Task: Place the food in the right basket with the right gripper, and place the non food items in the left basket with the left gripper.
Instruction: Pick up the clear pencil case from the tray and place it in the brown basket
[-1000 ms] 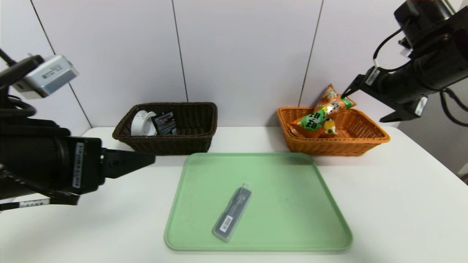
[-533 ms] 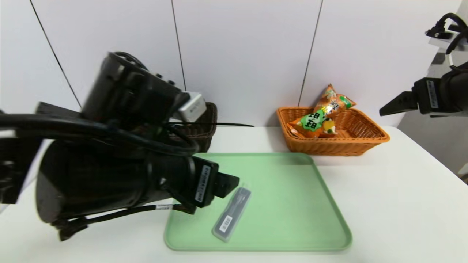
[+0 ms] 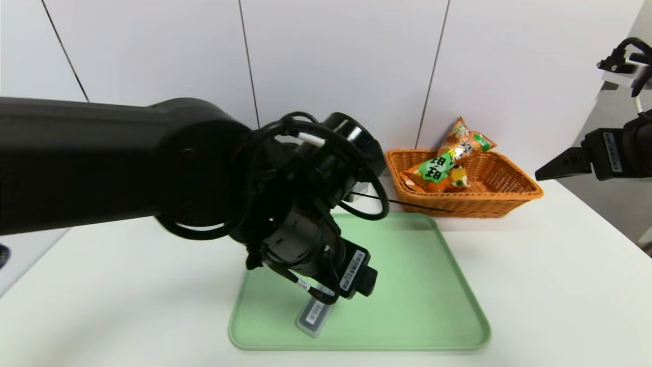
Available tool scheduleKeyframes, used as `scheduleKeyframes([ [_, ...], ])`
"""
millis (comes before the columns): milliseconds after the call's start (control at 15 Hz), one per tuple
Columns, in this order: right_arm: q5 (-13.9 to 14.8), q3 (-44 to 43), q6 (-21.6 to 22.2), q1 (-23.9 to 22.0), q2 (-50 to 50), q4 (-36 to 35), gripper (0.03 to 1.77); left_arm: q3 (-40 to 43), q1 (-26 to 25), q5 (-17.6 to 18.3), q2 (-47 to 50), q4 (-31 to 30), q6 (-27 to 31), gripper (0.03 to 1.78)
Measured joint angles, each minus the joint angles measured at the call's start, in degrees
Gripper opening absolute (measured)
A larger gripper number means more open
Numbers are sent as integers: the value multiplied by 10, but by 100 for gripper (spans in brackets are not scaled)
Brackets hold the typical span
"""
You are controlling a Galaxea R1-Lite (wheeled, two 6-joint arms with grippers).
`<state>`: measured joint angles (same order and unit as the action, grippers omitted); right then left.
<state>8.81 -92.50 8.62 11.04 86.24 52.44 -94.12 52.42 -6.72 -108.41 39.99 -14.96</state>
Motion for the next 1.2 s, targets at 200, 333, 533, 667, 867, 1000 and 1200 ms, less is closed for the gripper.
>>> scheduleKeyframes([
  [200, -10, 10, 1, 0, -1, -1, 169, -74, 0, 5, -68, 89, 15, 169],
  [333, -21, 16, 2, 0, -2, -1, 169, -91, -5, 5, -96, 106, 46, 169],
  [533, -22, 20, 1, 0, -2, -2, 169, -111, -16, 5, -129, 109, 48, 169],
  [667, -30, 21, 0, 0, -2, -2, 169, -126, -21, 5, -145, 110, 45, 169],
  [867, -31, 23, -2, 0, -1, -2, 170, -151, -27, 5, -163, 111, 27, 169],
  [1000, -31, 25, -1, 0, -1, -2, 170, -170, -29, 5, -173, 137, 8, 169],
  [1200, -32, 25, -2, 1, -2, -3, 170, -182, -31, 6, -180, 179, 1, 169],
])
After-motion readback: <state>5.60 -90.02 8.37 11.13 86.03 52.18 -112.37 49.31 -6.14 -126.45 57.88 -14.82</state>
